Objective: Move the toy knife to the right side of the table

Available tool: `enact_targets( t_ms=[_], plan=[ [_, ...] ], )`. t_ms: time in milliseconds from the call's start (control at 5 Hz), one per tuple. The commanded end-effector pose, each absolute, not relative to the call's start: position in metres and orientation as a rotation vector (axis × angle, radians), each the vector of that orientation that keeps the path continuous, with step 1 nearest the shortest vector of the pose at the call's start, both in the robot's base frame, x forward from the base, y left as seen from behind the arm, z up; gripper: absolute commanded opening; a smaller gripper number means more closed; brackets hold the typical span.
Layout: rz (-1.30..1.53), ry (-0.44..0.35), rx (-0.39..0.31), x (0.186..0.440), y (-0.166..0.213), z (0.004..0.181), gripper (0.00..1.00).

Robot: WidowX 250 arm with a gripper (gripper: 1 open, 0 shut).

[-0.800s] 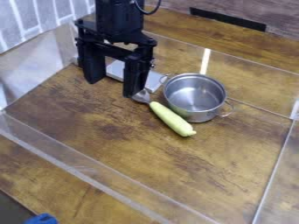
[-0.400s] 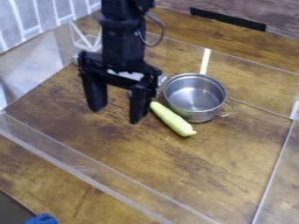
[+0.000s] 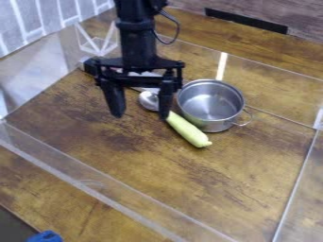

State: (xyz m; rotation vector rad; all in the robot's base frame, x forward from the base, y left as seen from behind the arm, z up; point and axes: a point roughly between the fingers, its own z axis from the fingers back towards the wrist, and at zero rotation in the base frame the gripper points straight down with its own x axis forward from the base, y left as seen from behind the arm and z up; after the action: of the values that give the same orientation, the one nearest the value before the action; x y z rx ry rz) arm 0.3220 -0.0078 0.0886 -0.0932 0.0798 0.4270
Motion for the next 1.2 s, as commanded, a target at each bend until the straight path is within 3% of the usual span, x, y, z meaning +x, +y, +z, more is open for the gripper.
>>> enact_targets(
  t_ms=[0,600,1000],
  plan=[
    [0.536,0.008,-0.154,0.344,-0.006,0.093,1.0],
    [0.805,-0.012,-0.236,0.367,-0.013,0.063,1.0],
    [0.873,-0.008,-0.269,0.381,0.003,0.061,1.0]
  ],
)
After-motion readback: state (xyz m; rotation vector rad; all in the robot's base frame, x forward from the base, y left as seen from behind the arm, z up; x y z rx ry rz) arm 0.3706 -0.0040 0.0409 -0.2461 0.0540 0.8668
